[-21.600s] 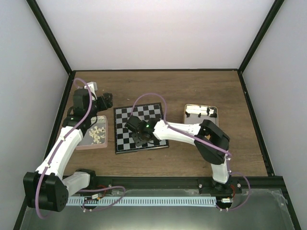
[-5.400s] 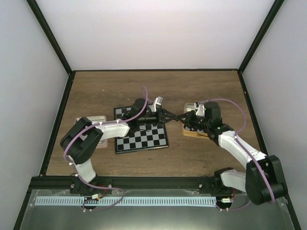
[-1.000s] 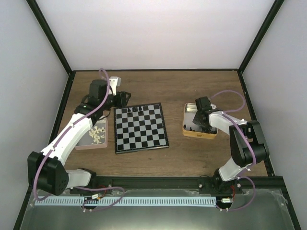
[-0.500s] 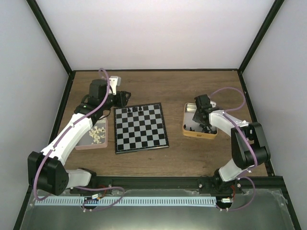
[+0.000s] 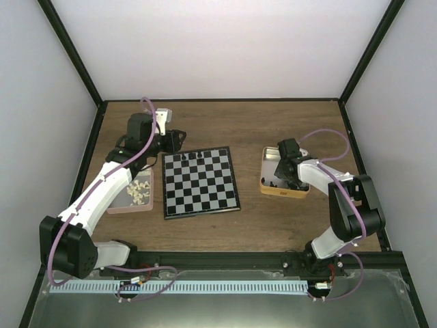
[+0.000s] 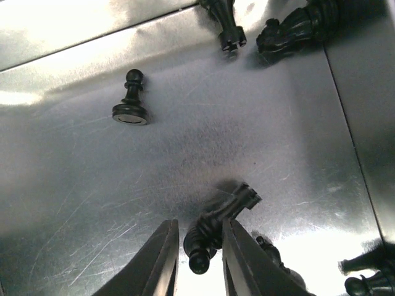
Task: Set up the chess pieces on the board
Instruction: Pick up the chess piece from the storage box, then place the chess piece on the chessboard.
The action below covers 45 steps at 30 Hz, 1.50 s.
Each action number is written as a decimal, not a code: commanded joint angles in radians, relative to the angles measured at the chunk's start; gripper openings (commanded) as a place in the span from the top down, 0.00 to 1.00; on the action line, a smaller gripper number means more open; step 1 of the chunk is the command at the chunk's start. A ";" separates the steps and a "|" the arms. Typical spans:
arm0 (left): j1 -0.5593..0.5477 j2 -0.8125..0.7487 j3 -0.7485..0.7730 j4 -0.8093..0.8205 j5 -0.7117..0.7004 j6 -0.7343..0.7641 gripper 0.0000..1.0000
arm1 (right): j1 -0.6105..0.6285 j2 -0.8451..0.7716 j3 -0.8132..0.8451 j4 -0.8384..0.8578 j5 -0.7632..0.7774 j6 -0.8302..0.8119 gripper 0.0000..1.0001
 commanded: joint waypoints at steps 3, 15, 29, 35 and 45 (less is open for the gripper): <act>-0.003 0.001 -0.013 0.021 -0.005 0.010 0.47 | 0.007 0.002 -0.013 0.018 -0.010 0.006 0.84; -0.003 -0.001 -0.014 0.023 -0.009 0.009 0.47 | 0.016 -0.023 0.012 0.003 -0.002 0.005 0.97; -0.003 -0.028 -0.024 0.028 -0.044 0.001 0.47 | 0.172 -0.052 0.232 -0.033 -0.047 -0.023 0.97; -0.003 -0.044 -0.029 0.032 -0.073 -0.005 0.47 | 0.296 0.088 0.382 -0.007 -0.097 -0.034 0.97; -0.002 -0.064 -0.039 0.035 -0.092 -0.007 0.46 | 0.429 0.369 0.594 -0.031 -0.081 -0.084 0.97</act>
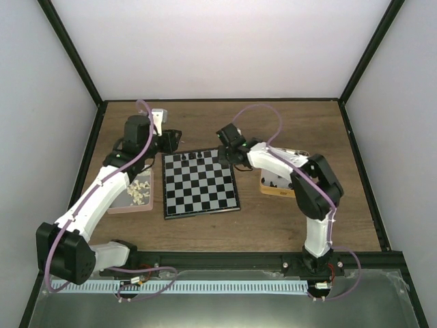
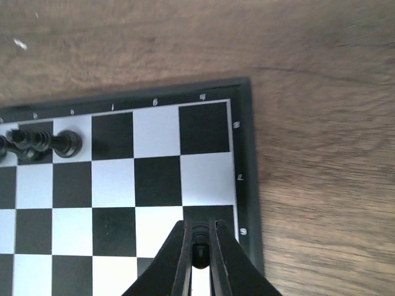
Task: Set up the chess pieces on the board
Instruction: Place the chess piece on the chessboard.
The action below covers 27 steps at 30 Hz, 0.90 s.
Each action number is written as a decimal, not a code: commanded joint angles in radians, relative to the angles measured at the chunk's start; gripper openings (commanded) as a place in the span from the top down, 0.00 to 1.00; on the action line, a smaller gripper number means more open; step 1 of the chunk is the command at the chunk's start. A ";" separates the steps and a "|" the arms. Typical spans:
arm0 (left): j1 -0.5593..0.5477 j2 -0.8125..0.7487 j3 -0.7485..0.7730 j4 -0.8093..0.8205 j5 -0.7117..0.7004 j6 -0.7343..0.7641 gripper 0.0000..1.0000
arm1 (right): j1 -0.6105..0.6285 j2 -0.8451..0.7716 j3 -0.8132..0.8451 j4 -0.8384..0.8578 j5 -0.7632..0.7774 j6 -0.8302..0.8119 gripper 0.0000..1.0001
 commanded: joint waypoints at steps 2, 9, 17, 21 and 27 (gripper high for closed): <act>-0.003 -0.019 -0.012 0.021 -0.006 -0.003 0.46 | 0.029 0.093 0.105 -0.041 0.032 -0.032 0.96; -0.003 -0.015 -0.014 0.024 -0.003 -0.003 0.46 | 0.031 0.175 0.154 -0.052 0.098 -0.039 0.95; -0.003 -0.012 -0.013 0.025 -0.006 -0.003 0.46 | 0.030 0.219 0.171 -0.051 0.093 -0.039 0.86; -0.003 -0.010 -0.014 0.024 -0.006 -0.003 0.46 | 0.030 0.211 0.171 -0.034 0.089 -0.042 0.79; -0.003 -0.010 -0.014 0.024 -0.006 -0.003 0.46 | 0.028 0.169 0.179 -0.026 0.086 -0.043 0.71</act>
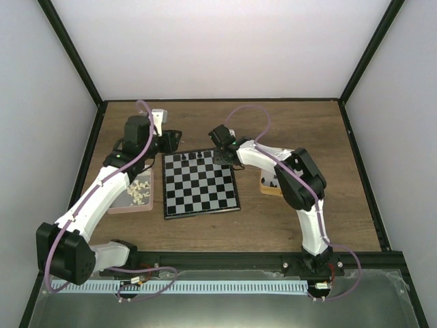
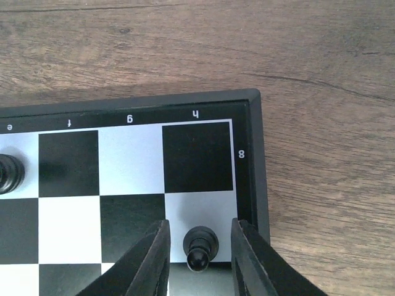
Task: Set up the chess pieces on the board
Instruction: Place the chess piece on the chessboard, then pick up the chess piece from the storage box.
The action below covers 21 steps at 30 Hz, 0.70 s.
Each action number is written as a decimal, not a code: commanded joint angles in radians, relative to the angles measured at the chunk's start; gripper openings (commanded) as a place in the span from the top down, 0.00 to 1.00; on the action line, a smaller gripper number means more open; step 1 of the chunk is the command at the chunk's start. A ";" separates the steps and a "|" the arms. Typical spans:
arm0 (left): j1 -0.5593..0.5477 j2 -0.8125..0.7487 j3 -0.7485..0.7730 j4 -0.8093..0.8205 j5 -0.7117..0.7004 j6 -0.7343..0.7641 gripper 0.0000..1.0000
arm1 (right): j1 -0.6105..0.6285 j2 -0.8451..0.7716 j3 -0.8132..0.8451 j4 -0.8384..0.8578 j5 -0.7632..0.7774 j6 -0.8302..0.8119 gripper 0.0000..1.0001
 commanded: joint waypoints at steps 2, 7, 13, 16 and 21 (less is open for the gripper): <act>-0.003 -0.008 -0.008 0.018 -0.008 -0.003 0.46 | -0.006 -0.066 0.027 0.020 0.010 -0.006 0.69; -0.003 -0.014 -0.011 0.021 -0.003 -0.004 0.46 | -0.048 -0.247 -0.100 0.071 -0.004 0.013 0.66; -0.003 -0.014 -0.012 0.024 0.010 -0.006 0.45 | -0.162 -0.474 -0.311 0.080 0.033 0.045 0.64; -0.003 -0.016 -0.012 0.027 0.011 -0.007 0.45 | -0.230 -0.580 -0.429 0.065 0.049 0.055 0.58; -0.003 -0.006 -0.014 0.036 0.025 -0.012 0.45 | -0.374 -0.689 -0.589 0.107 0.009 0.068 0.55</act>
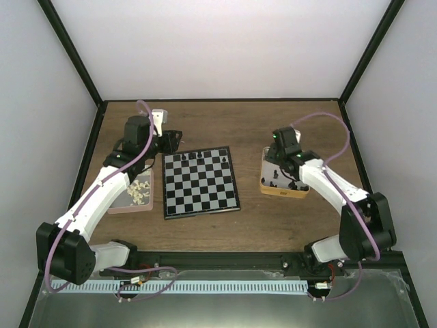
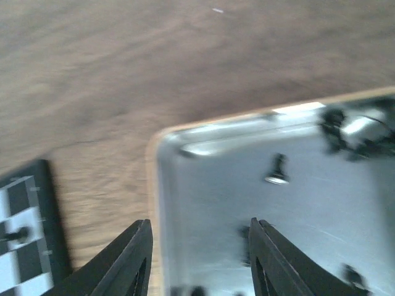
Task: Set up the chess pieces on the board
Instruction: Pick up the chess piece from the storage box.
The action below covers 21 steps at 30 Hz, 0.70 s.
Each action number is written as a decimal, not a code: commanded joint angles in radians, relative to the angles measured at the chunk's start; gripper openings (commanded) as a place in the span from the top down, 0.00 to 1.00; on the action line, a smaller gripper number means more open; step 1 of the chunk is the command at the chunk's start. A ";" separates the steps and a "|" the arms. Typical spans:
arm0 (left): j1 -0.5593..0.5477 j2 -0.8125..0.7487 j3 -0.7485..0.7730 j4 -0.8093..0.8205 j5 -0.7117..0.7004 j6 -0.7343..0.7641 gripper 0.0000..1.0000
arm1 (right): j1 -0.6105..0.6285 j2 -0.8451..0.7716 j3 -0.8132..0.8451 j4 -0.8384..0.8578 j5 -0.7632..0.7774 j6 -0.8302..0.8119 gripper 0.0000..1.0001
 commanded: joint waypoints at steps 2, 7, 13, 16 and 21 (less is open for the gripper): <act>-0.003 0.000 -0.009 0.036 0.029 -0.012 0.45 | -0.118 -0.041 -0.119 0.040 -0.028 0.023 0.55; -0.003 0.002 -0.010 0.038 0.036 -0.012 0.44 | -0.157 0.057 -0.127 0.097 -0.057 -0.012 0.50; -0.003 0.004 -0.009 0.036 0.033 -0.009 0.42 | -0.167 0.168 -0.105 0.121 -0.039 -0.017 0.51; -0.003 0.007 -0.009 0.037 0.034 -0.010 0.42 | -0.167 0.204 -0.096 0.140 -0.033 -0.033 0.52; -0.003 0.009 -0.009 0.037 0.032 -0.010 0.42 | -0.169 0.253 -0.071 0.142 0.003 -0.063 0.53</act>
